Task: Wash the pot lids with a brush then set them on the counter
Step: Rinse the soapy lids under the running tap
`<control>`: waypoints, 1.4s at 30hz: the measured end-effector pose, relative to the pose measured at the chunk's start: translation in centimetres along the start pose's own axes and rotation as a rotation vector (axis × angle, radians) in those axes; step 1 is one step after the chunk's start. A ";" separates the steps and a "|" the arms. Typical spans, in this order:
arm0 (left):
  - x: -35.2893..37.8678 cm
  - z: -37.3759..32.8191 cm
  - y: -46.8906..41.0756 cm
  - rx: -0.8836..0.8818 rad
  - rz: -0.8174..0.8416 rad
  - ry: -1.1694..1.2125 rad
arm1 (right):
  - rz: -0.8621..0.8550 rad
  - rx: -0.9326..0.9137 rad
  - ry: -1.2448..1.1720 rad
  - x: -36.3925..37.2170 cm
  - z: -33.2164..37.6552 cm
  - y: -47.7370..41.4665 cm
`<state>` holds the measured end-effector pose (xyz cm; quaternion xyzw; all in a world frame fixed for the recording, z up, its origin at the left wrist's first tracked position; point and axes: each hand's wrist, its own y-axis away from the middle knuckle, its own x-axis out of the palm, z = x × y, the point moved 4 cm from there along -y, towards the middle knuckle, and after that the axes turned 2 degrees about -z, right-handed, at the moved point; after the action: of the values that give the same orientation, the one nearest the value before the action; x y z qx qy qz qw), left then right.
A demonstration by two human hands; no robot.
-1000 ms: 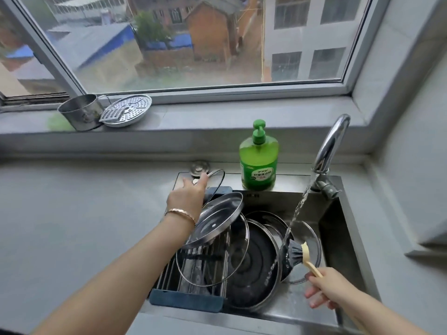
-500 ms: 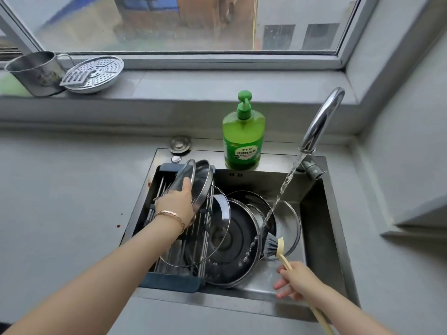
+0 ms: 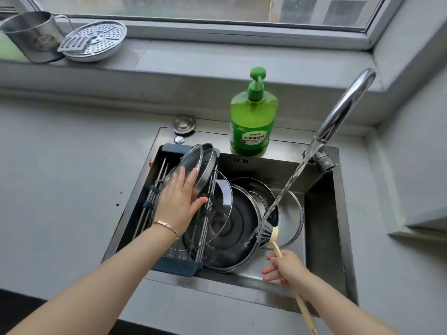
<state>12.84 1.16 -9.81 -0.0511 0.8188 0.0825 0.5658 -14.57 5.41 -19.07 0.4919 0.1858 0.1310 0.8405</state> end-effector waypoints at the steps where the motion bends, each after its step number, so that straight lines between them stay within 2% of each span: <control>1: -0.1 -0.2 0.1 0.022 -0.024 -0.058 | -0.021 0.000 -0.017 0.0 0.0 -0.2; 3: -0.5 -1.1 0.4 0.125 -0.182 -0.131 | -0.098 -0.030 -0.053 -0.2 0.3 -1.0; 5: -0.7 -3.1 1.2 0.370 -0.364 -0.124 | -0.191 -0.085 -0.074 -0.4 0.9 -2.3; 6: -0.5 -4.3 1.9 0.519 -0.396 -0.088 | -0.227 -0.121 -0.076 -0.5 1.5 -3.0; 8: 1.0 -5.8 3.3 0.718 -0.325 -0.035 | -0.272 -0.181 -0.028 -0.5 2.8 -4.6; 10: 2.7 -6.1 3.8 0.729 -0.149 -0.043 | -0.269 -0.224 0.047 -0.2 4.1 -6.2; 13: 4.8 -5.0 3.3 0.597 -0.006 -0.010 | -0.208 -0.231 0.066 0.6 5.6 -9.0; 16: 5.8 -4.3 2.9 0.467 -0.007 -0.006 | -0.156 -0.140 0.029 1.3 5.4 -11.7; 21: 7.3 -3.9 3.8 0.400 0.082 0.018 | -0.281 -0.044 0.057 1.3 4.3 -13.0; 24: 7.5 -3.2 4.4 0.354 0.134 0.030 | -0.264 -0.028 0.010 1.5 4.3 -12.1; 27: 7.1 -3.1 4.7 0.313 0.203 0.060 | -0.229 -0.079 -0.008 1.4 5.3 -10.5; 33: 6.6 -3.3 4.9 0.115 0.356 0.059 | -0.313 -0.339 0.078 -3.3 7.6 -4.4; 37: 6.4 -4.4 5.4 -0.144 0.457 0.243 | -0.403 -0.402 -0.010 -9.4 7.3 1.6; 40: 7.8 -5.1 5.7 -0.479 0.564 0.473 | -0.497 -0.409 -0.097 -13.6 6.2 5.7; 42: 8.7 -6.1 6.2 -0.733 0.671 0.781 | -0.508 -0.387 -0.182 -15.5 4.8 7.6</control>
<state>3.05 6.18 -15.33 -0.0083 0.8550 0.5059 0.1142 -26.64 -0.96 -7.46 0.2706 0.1984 -0.0945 0.9373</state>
